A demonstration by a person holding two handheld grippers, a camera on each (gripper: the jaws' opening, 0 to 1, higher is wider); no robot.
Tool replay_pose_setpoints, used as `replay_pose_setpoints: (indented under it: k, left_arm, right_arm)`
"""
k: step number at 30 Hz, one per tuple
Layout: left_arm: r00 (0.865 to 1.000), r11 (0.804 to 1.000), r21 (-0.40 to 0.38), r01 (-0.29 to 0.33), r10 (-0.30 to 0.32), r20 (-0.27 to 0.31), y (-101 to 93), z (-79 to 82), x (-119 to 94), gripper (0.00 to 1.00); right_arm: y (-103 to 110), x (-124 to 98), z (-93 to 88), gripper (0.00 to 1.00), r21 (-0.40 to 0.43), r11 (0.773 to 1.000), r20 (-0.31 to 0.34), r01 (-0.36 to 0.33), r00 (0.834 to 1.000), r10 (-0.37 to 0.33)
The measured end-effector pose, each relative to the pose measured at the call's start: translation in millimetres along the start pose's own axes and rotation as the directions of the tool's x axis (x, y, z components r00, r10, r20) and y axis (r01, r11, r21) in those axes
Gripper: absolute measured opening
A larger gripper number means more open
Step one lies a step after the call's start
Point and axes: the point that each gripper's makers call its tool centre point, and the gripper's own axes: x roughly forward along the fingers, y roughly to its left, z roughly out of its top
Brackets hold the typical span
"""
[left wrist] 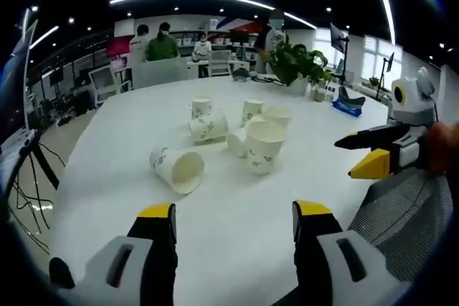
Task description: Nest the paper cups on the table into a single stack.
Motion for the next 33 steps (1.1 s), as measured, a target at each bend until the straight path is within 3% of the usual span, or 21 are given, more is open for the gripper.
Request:
replay_pose_setpoints:
  k: [11,24,33]
  left_arm:
    - [1.000,1.000,0.001,0.014,-0.014,-0.013,-1.6,-4.9,1.9,0.64]
    - [1.000,0.991,-0.131,0.000,-0.004,-0.030,14.6,-14.9,1.8,0.67]
    - [1.000,0.992,-0.130,-0.001,-0.001,-0.018,13.7,-11.2,1.4,0.65]
  right_arm:
    - [4.1,-0.6,-1.8,0.77,0.011,1.000,-0.004,-0.014,1.000,0.014]
    - [6.5,-3.0,0.2,0.78,-0.013,1.000,-0.001,-0.007,1.000,0.007]
    - [-1.2,1.5,-4.4,0.76,-0.018,1.000,-0.022,0.002,1.000,-0.002]
